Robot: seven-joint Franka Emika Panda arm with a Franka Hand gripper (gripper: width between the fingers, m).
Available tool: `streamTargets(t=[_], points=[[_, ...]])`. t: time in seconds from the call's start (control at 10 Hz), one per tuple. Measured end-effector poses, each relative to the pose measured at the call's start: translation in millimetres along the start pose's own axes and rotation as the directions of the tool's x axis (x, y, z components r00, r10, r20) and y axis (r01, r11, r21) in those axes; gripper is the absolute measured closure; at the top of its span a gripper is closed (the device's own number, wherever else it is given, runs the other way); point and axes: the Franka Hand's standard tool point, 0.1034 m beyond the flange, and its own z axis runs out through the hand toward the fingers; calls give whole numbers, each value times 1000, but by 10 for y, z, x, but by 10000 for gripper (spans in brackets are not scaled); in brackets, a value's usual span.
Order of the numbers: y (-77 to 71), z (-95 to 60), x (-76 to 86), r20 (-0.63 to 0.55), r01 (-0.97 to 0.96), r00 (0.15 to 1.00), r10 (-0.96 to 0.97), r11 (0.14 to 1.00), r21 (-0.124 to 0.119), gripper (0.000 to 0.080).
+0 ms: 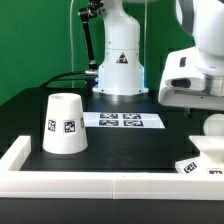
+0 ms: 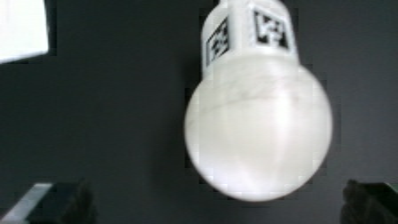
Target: Assemble lamp
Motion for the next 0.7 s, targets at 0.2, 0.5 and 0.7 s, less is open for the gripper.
streamTargets(t=[0.2,0.5,0.7], points=[[-68,-1,-4,0,-11,1000,11,1000,0,101],[-56,0,4,1,-13,1000,13,1000,1,101],[-121,62,-14,-25,-39,999,39,999,3,101]])
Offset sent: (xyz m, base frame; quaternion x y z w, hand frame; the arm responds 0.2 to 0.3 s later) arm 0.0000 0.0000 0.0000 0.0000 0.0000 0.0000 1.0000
